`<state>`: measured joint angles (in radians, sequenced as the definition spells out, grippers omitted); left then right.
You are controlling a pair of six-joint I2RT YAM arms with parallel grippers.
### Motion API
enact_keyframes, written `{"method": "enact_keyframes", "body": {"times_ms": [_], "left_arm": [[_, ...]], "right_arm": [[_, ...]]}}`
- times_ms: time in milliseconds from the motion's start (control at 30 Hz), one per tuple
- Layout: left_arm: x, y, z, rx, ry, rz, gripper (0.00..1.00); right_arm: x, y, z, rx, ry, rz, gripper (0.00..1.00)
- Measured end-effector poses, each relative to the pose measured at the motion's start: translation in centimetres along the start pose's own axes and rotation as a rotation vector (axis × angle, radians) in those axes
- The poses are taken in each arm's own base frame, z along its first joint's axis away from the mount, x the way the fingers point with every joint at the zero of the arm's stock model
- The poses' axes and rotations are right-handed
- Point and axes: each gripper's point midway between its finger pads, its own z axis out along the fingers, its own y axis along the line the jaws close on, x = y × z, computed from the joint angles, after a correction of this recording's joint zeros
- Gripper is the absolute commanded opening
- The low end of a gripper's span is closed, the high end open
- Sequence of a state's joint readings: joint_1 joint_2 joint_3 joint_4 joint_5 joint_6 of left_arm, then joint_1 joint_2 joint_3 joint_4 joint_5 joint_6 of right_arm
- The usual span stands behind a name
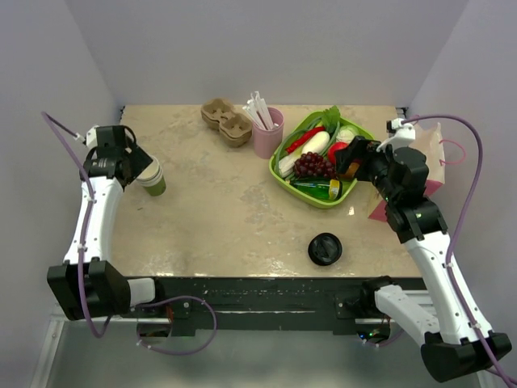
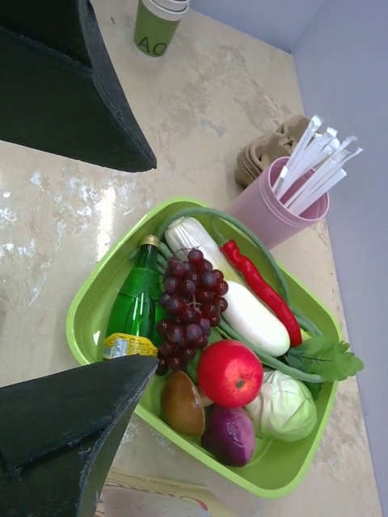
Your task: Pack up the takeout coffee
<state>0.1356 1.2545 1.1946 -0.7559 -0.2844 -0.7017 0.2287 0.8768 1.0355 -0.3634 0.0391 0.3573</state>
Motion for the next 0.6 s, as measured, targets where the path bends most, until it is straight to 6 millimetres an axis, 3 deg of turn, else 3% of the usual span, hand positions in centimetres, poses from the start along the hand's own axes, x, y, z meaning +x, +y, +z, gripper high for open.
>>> {"method": "enact_keyframes", "body": {"times_ms": [167, 433, 533, 600], "left_arm": [[-0.1, -1.0, 1.8, -0.018, 0.036, -0.010, 0.72], [-0.7, 0.1, 3.1, -0.105, 0.043, -0.034, 0.67], [-0.5, 0.9, 3.6, -0.143, 0.050, -0.043, 0.58], [-0.4, 1.2, 3.9, -0.158, 0.054, -0.049, 0.46]], "right_arm": [[0.0, -0.1, 0.0, 0.003, 0.000, -0.003, 0.98], [-0.1, -0.6, 0.0, 0.033, -0.006, -0.004, 0.98], [0.2, -1.1, 0.0, 0.056, 0.003, -0.007, 0.98], [0.5, -1.4, 0.2, 0.070, 0.015, -0.009, 0.98]]}}
